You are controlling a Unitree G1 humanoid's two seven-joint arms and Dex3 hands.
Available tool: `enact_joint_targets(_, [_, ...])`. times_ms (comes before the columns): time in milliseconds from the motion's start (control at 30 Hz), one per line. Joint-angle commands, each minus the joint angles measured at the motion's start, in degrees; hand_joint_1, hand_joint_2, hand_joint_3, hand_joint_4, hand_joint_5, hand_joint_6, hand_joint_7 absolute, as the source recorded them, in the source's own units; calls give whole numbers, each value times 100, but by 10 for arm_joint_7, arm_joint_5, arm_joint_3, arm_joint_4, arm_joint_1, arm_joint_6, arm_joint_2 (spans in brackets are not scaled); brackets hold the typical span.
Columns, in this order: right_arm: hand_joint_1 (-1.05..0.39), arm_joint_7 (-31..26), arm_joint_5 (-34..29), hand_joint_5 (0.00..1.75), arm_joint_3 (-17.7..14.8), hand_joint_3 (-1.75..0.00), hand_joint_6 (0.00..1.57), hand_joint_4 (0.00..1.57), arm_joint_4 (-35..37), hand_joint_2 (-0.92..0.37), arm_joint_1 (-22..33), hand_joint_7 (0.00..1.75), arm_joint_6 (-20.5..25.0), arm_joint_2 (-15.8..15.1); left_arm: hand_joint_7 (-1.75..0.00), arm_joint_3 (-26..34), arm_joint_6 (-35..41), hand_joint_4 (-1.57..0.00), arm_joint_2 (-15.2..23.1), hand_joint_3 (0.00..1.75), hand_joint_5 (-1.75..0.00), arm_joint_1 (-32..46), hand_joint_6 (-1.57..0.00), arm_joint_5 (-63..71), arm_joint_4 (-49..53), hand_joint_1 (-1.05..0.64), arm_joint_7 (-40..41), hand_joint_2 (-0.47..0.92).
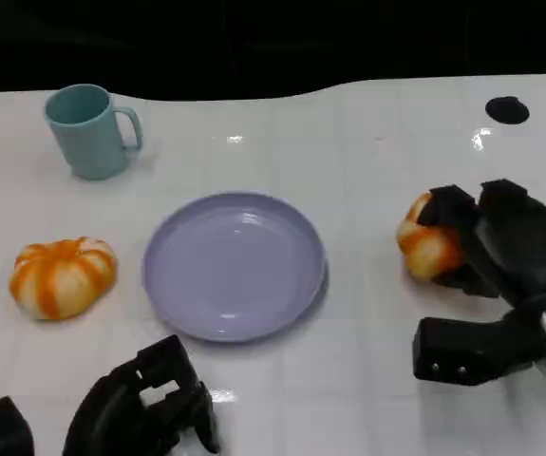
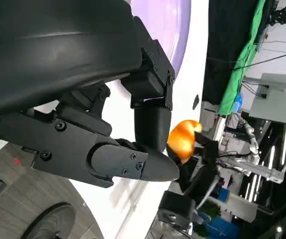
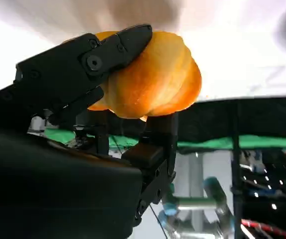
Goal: Grasp the bread from the table and place it into the plate.
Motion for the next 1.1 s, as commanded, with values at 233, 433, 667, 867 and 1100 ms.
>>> enact_joint_targets(233, [-14,-1,8,175,-4,-110,77,100,-76,-37,-2,173,-34,21,-157,8,2,-81,14,21,-175,-15,-70,-8,12,-63,-11,92])
enact_joint_targets(433, [-16,17,9,175,-4,-117,78,102,-93,-32,-10,173,-26,47,-155,5,-1,-81,16,19,-175,-22,-71,2,19,-65,-2,92])
enact_joint_targets(667, [-8,35,22,175,-8,-132,83,104,-91,-25,-25,164,-44,83,-155,2,-9,-82,12,21,-175,-27,-72,6,31,-65,-7,92])
enact_joint_targets(867, [-10,50,30,175,-1,-139,78,102,-52,-21,-55,173,-46,126,-153,3,-14,-83,13,21,-175,-25,-73,5,33,-65,-9,92])
enact_joint_targets(1100, [-11,49,45,175,-5,-136,76,101,4,-28,-78,175,-68,168,-154,1,-6,-83,14,21,-175,-19,-74,2,22,-65,-9,92])
